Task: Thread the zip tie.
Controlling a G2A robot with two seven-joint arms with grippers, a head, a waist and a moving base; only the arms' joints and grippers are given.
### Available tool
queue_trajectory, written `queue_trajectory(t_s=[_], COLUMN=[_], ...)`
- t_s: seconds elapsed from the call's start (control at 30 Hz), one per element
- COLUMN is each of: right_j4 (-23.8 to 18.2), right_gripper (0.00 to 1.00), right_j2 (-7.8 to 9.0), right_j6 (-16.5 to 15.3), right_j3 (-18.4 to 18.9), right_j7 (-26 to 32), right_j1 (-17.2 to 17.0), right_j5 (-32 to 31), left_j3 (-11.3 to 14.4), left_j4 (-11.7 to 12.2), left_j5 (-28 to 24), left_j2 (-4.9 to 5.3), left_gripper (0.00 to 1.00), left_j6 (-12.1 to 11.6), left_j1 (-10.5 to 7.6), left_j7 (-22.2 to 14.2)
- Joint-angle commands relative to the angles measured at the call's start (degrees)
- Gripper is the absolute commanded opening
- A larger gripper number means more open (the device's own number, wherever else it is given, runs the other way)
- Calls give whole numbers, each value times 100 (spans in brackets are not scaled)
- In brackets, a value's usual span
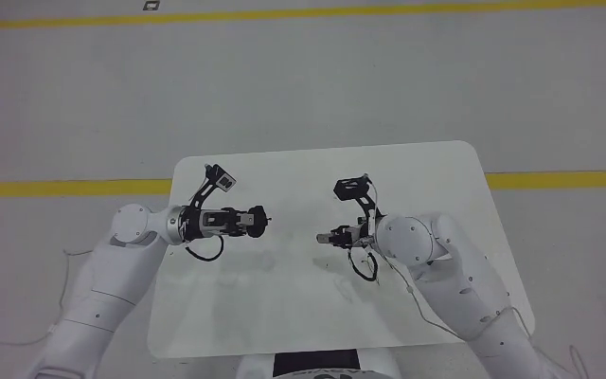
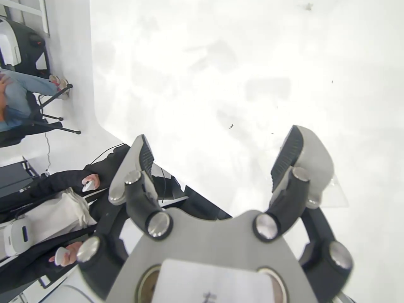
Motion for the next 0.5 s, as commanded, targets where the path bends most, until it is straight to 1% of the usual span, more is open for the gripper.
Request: queue_trajectory(t_s=[0.0, 0.13, 0.3, 0.4, 0.47], right_j4=[24, -117, -284, -281, -198], right_gripper=[100, 100, 100, 100, 100], right_j2=[7, 46, 87, 124, 159], right_j6=[-79, 18, 18, -28, -9], right_j3=[-9, 9, 16, -131, -207], right_j7=[-148, 41, 669, 669, 669], right_j1=[-68, -142, -179, -209, -217], right_j5=[-25, -379, -1037, -1230, -1338], left_j3=[0, 0, 0, 0, 0], left_j4=[0, 0, 0, 0, 0], left_j5=[0, 0, 0, 0, 0], left_j2=[0, 0, 0, 0, 0], left_gripper=[0, 0, 0, 0, 0], left_j6=[0, 0, 0, 0, 0], left_j1=[0, 0, 0, 0, 0], left_j7=[0, 0, 0, 0, 0])
